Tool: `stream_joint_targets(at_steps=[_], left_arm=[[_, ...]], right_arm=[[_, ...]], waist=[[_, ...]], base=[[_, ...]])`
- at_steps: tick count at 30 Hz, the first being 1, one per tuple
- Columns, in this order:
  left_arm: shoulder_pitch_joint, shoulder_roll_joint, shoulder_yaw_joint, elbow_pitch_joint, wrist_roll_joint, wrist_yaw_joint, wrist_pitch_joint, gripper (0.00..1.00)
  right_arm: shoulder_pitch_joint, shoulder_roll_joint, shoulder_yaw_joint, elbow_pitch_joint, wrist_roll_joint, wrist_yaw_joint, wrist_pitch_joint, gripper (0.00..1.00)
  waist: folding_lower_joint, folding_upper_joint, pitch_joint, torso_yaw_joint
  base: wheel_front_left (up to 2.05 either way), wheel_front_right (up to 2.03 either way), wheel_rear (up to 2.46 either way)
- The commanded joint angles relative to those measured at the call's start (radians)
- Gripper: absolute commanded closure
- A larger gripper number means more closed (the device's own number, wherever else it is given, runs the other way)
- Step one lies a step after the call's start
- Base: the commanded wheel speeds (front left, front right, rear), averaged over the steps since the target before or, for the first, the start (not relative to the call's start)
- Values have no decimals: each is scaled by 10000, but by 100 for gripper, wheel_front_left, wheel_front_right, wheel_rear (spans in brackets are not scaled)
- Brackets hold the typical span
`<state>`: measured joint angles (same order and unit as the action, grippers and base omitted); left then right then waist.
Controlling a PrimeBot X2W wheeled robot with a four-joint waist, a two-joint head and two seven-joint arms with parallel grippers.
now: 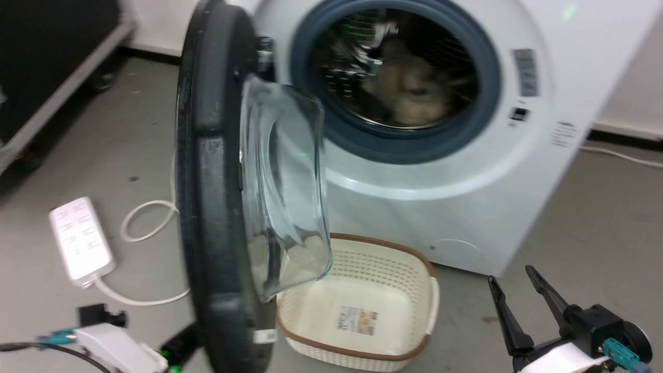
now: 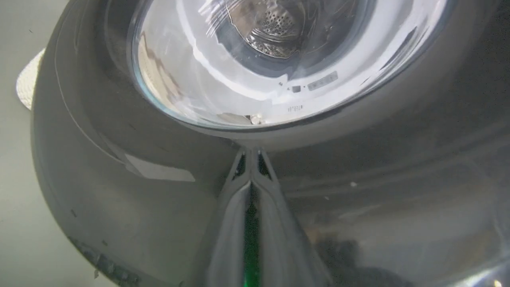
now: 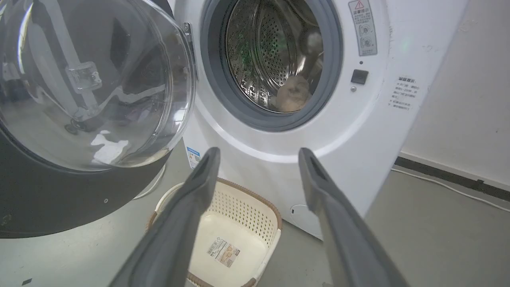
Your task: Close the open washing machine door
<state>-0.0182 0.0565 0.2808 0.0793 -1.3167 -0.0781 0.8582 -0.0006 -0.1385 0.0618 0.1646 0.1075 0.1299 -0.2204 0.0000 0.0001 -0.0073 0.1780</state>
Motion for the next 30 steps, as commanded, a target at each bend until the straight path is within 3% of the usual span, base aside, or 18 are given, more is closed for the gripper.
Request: stream_joint_targets(at_steps=[1, 10, 11, 14, 15, 22, 30], left_arm=[[159, -54, -330, -28, -236, 4, -150, 100], [-112, -60, -3002, 288, -1974, -100, -3378, 100], [-683, -61, -3531, 677, -2422, -192, -4380, 100], [-1486, -61, -3883, 1132, -2845, -262, -5353, 100], [-2422, -61, -4102, 1636, -2910, -306, -6315, 100], [-4693, -62, -4030, 2973, -2983, -381, -7990, 100], [-6371, -62, -3848, 4810, -2746, -476, -8827, 100]], right_arm=[[-71, 3, -21, -75, -49, 8, 46, 0], [-338, -82, 100, -251, 17, 8, 126, 0], [-481, -45, 83, -217, 87, 8, 56, 0], [-632, 37, 80, -113, 150, 8, -44, 0], [-770, 147, 169, 62, 193, 8, -143, 0], [-1067, 351, 343, 430, 264, 8, -321, 0], [-1229, 485, 330, 679, 260, 8, -398, 0]], waist=[[0, -1, 178, -644], [0, -1, 1069, -3180], [0, -1, 1451, -4050], [0, -1, 1811, -4811], [0, -1, 2109, -5491], [0, -1, 2603, -6468], [0, -1, 2635, -6482]], base=[[0, 0, 0], [0, 0, 0], [0, 0, 0], [0, 0, 0], [0, 0, 0], [0, 0, 0], [0, 0, 0]])
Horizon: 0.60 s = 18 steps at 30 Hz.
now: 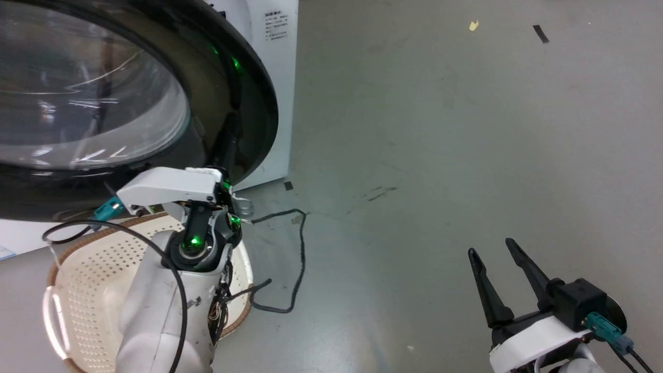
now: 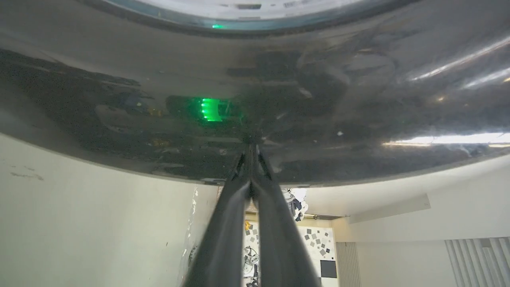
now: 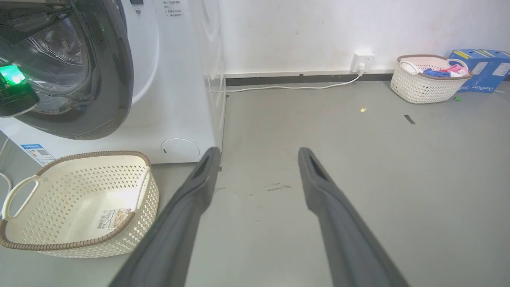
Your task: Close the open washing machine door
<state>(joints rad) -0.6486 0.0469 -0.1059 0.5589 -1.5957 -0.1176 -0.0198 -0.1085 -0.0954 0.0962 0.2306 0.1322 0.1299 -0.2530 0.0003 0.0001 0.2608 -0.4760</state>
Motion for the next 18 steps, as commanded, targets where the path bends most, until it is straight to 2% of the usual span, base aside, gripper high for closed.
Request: stream_joint_targets(at_steps=[1, 4, 5, 6, 7, 10, 13, 14, 16, 18], left_arm=[[-102, 34, -45, 140, 83, -94, -13, 100], [76, 45, -311, 74, 253, -121, 97, 100], [241, 85, -450, -128, 415, -123, 96, 79], [467, 134, -608, -367, 602, -125, 68, 19], [741, 200, -814, -640, 841, -126, 18, 0], [1695, 663, -1637, -1556, 1945, -127, -451, 0], [2651, 1364, -2612, -2261, 3300, -128, -1335, 0], [3411, 1992, -3251, -2618, 4498, -129, -2163, 0], [3826, 2343, -3243, -2781, 5408, -129, -2370, 0], [4195, 2478, -2570, -3059, 6712, -128, -2408, 0]], right_arm=[[-148, 62, -27, 33, 4, 8, -75, 0], [-122, 56, -66, 22, -33, 8, -82, 0], [-102, 39, -92, -15, -41, 8, -83, 0], [-71, 20, -121, -53, -49, 8, -83, 0], [-29, -3, -150, -94, -66, 8, -84, 0], [112, -87, -207, -210, -87, 8, -85, 0], [299, -203, -239, -308, -107, 8, -86, 0], [549, -324, -250, -354, -147, 8, -86, 0], [689, -393, -231, -395, -163, 8, -86, 0], [789, -455, -193, -451, -173, 8, -82, 0]], waist=[[-3, -1, -92, 131], [-3, -1, -305, 417], [-3, -1, -390, 544], [-3, -1, -482, 678], [-3, -1, -591, 834], [-3, -1, -906, 1330], [-3, -1, -1246, 1926], [-3, -1, -1653, 2572], [-3, -1, -1857, 2953], [-3, -1, -2039, 3297]], base=[[0, 0, 0], [0, 0, 0], [0, 0, 0], [0, 0, 0], [0, 0, 0], [0, 0, 0], [0, 0, 0], [0, 0, 0], [0, 0, 0], [0, 0, 0]])
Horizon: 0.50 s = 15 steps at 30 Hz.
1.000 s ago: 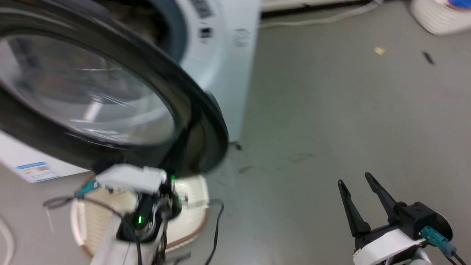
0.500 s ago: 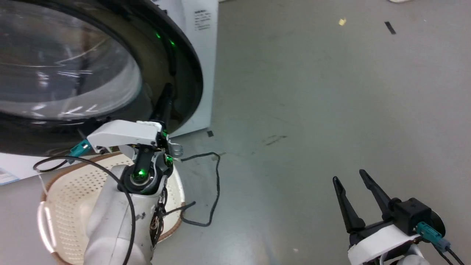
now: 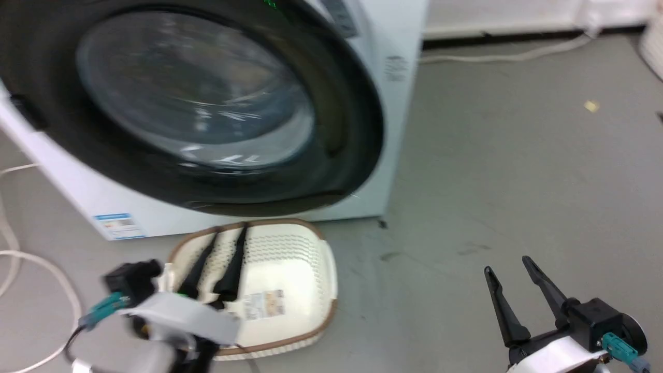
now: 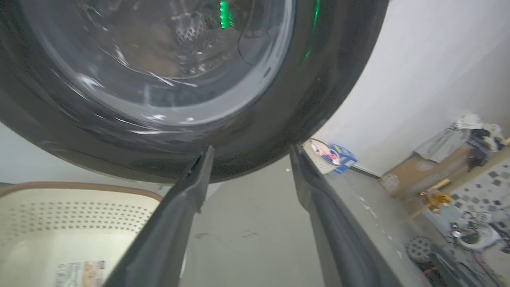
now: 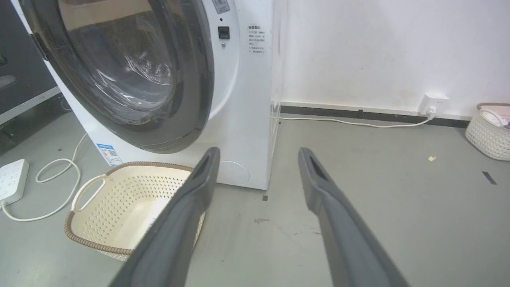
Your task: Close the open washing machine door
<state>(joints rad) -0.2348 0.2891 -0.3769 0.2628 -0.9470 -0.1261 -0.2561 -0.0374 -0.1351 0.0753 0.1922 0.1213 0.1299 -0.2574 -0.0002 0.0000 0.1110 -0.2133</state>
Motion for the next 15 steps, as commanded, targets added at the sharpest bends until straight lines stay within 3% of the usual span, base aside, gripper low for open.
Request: stream_joint_targets(at_steps=[1, 4, 7, 8, 11, 14, 15], left_arm=[[284, 67, 572, -332, 1082, 3, -49, 0], [1116, -270, 1588, -1136, 3326, 267, -52, 0], [1664, -719, 2294, -1606, 4163, 284, -54, 0], [2099, -964, 2776, -1915, 5115, 264, -54, 0], [2543, -1102, 2860, -2175, 6701, 277, -55, 0], [2732, -1347, 2943, -2282, 7285, 336, -55, 0], [2874, -1437, 2942, -2379, 7921, 409, -55, 0]], right_arm=[[118, -80, 48, -110, -67, 8, -34, 0], [251, -133, 96, -240, -67, 8, -7, 0], [355, -162, 111, -330, -45, 8, 8, 0], [447, -179, 166, -432, -17, 8, 32, 0], [571, -235, 218, -519, 24, 8, 73, 0], [639, -262, 242, -564, 45, 8, 101, 0], [676, -275, 304, -598, 72, 8, 147, 0]], waist=[[2, 0, -614, 807], [2, 0, -848, 1212], [2, 0, -972, 1470], [2, 0, -1043, 1698], [2, 0, -1115, 2065], [2, 0, -1125, 2308], [2, 0, -1122, 2523]], base=[[0, 0, 0], [0, 0, 0], [0, 0, 0], [0, 0, 0], [0, 0, 0], [0, 0, 0], [0, 0, 0]])
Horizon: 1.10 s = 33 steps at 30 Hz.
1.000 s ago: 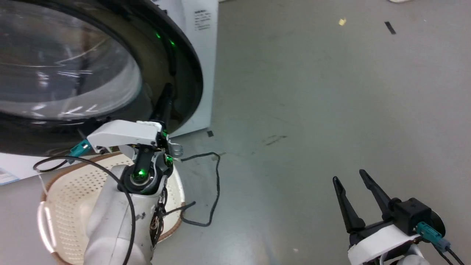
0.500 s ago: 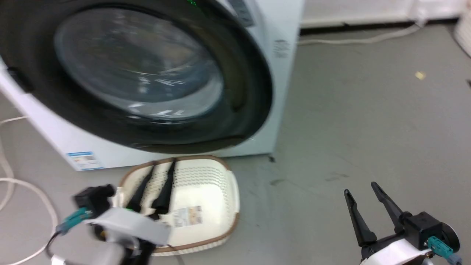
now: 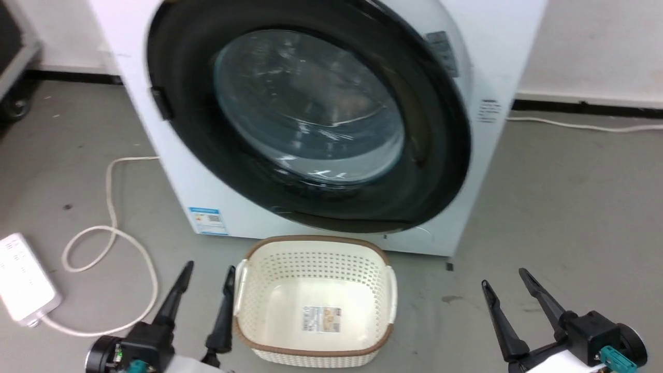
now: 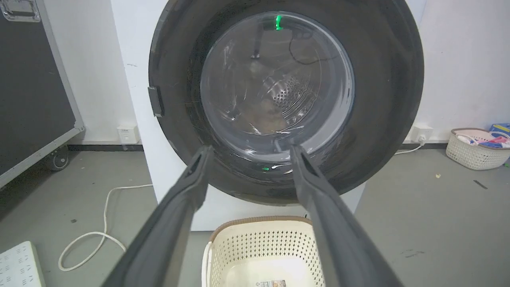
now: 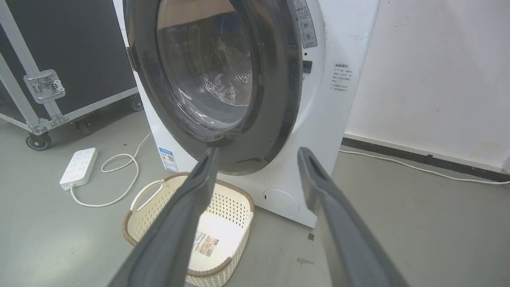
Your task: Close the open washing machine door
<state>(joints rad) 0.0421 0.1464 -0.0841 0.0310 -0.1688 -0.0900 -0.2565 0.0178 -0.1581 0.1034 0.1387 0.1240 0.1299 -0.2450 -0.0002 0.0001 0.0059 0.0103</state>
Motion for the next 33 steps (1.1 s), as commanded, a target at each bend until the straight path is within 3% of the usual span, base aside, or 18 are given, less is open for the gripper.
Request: stream_joint_targets(at_steps=[1, 2, 3, 4, 5, 6, 10, 19, 27, 33], left_arm=[[104, -10, 14, -61, 140, 49, -52, 0], [248, -286, 72, -178, 536, 175, -52, 0], [252, -385, 42, -198, 732, 171, -52, 0], [252, -385, 42, -198, 732, 171, -52, 0], [223, -433, 35, -187, 772, 159, -52, 0], [166, -478, 35, -176, 794, 145, -52, 0], [-211, -612, 54, -196, 891, 117, -52, 0], [-1054, -864, -197, -220, 886, 99, -53, 0], [-1596, -947, -590, -128, 737, 168, -53, 0], [-1882, -959, -851, -146, 413, 373, -53, 0]], right_arm=[[124, -45, 22, -63, 46, 8, 23, 0], [118, -86, 155, -111, 96, 8, 130, 0], [44, -186, 344, -138, 142, 8, 269, 26], [44, -186, 344, -138, 142, 8, 269, 26], [-37, -294, 470, -160, 154, 8, 351, 90], [-162, -417, 586, -200, 164, 8, 422, 100], [-991, -940, 872, -435, 378, 8, 658, 100], [-4037, -2807, 2008, -68, 1402, 8, 1547, 100], [-6627, -3907, 2000, 1875, 2166, 8, 2192, 100], [-8258, -4211, 1412, 3741, 2263, 8, 2358, 100]], waist=[[2, -1, -71, 288], [2, -1, 40, 576], [2, -1, 190, 742], [2, -1, 190, 742], [2, -1, 305, 825], [2, -1, 442, 909], [2, -1, 1055, 1296], [2, -1, 2434, 2126], [2, -1, 3141, 2698], [2, -1, 3466, 2910]], base=[[0, 0, 0], [0, 0, 0], [0, 0, 0], [0, 0, 0], [0, 0, 0], [0, 0, 0], [0, 0, 0], [0, 0, 0], [0, 0, 0], [0, 0, 0]])
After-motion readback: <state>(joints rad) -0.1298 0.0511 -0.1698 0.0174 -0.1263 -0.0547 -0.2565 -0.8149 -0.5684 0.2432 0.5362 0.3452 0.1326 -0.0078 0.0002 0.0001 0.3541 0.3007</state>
